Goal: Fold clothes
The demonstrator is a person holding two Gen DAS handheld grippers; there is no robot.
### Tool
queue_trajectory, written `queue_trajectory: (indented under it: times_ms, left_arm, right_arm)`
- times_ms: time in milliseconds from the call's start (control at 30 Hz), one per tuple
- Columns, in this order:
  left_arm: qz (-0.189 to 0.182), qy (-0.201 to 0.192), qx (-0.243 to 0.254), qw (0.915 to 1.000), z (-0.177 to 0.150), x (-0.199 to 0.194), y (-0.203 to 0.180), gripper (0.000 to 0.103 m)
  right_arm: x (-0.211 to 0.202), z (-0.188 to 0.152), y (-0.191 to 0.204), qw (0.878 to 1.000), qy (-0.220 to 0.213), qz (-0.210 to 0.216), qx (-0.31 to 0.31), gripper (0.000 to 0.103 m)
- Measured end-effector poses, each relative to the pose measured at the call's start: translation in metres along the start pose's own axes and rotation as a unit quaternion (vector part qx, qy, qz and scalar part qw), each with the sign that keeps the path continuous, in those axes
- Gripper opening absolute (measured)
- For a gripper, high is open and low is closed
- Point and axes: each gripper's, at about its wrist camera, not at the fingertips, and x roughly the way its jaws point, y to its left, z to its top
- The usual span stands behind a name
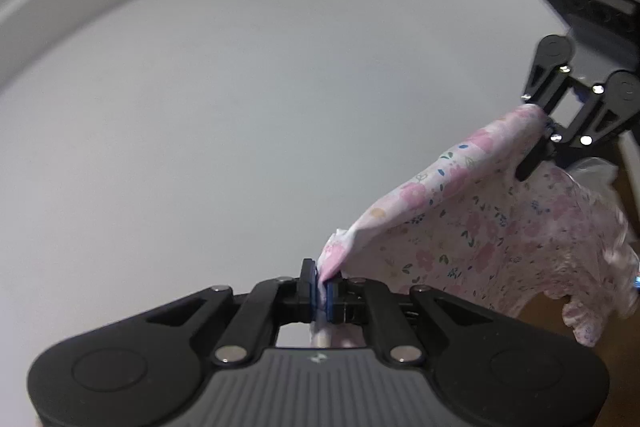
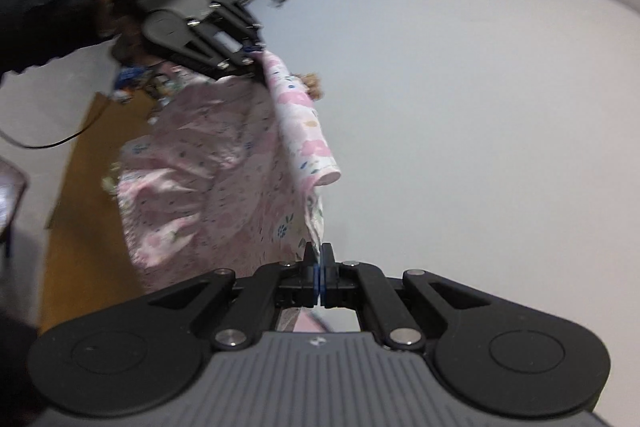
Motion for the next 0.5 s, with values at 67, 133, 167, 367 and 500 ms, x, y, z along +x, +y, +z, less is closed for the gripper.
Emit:
queue_trajectory:
  times_ms: [67,133,167,367,500]
  left_arm:
    - [-0.035,0.026,-0.003,0.9990,-0.024,0.023,-0.005,0.004]
    - [-0.055,0.066,-0.018,0.9961,-0.059,0.062,-0.014,0.004]
    - [-0.061,0.086,-0.010,0.9943,-0.075,0.083,-0.022,0.004]
    - [-0.012,0.083,0.063,0.9945,-0.074,0.141,-0.020,0.004]
    - [0.026,0.029,0.126,0.9912,-0.037,0.104,-0.013,0.004]
  right_arm:
    - [0.014,-0.015,-0.004,0.999,0.019,0.026,0.006,0.000]
    - [0.046,-0.038,-0.009,0.998,0.054,0.033,0.011,0.000]
    - [0.062,-0.049,-0.011,0.997,0.066,0.035,0.014,0.000]
    - [0.138,-0.083,-0.044,0.995,0.099,0.002,0.021,0.000]
    - [0.118,-0.063,-0.068,0.998,0.055,-0.031,0.012,0.000]
